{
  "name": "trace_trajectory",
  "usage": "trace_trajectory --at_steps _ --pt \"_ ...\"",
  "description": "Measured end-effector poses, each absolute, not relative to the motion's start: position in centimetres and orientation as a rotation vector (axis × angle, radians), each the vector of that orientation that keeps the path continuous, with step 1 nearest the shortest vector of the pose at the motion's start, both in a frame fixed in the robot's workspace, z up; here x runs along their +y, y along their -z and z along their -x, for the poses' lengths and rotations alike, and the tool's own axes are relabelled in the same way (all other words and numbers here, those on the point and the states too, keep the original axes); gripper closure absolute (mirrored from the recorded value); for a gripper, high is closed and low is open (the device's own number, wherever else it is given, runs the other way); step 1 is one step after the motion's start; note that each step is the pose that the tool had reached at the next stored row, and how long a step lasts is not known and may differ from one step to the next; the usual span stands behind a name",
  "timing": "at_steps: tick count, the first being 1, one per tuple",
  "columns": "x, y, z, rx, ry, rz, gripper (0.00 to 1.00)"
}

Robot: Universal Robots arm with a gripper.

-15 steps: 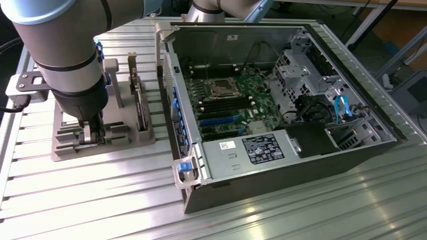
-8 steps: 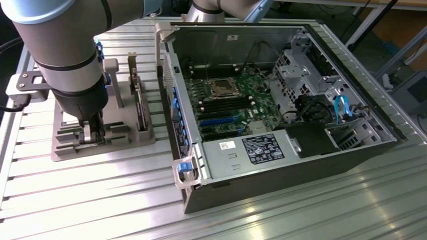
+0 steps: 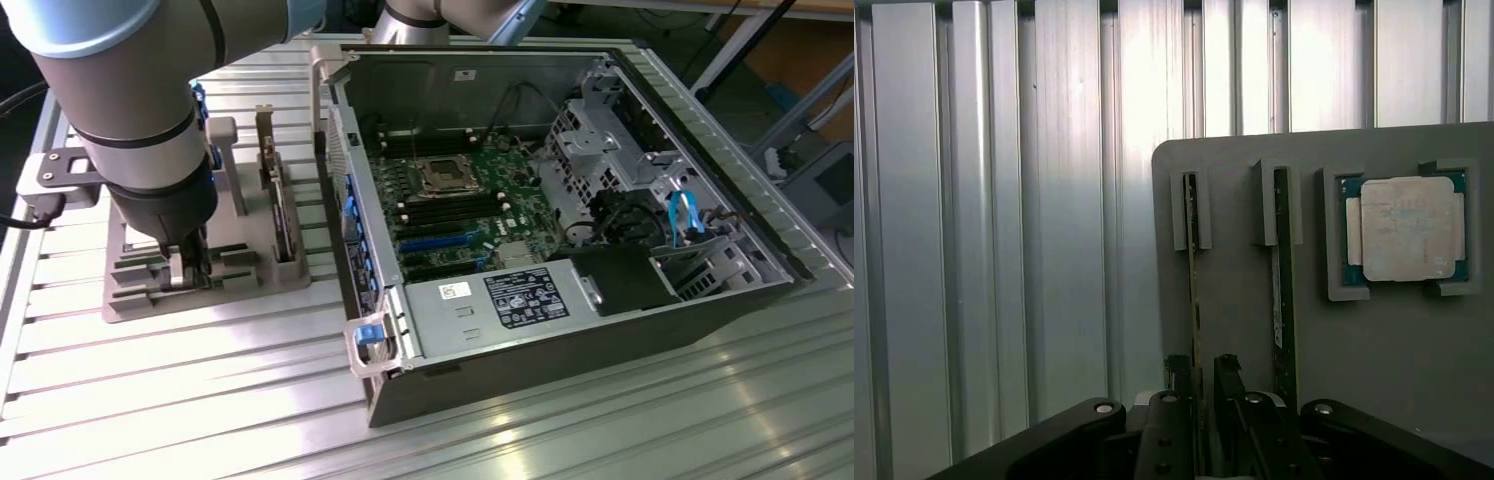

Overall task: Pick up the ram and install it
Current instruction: 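Pick up the ram and move it above insertion slot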

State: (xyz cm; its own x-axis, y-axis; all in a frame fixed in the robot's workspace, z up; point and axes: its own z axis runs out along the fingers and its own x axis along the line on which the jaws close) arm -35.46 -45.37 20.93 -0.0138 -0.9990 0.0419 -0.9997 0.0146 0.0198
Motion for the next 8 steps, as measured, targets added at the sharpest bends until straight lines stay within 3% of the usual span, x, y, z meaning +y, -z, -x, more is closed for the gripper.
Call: trace_trajectory --at_steps 8 --pt "-45.38 -20.92 35.12 -2.206 -0.024 -2.175 0.76"
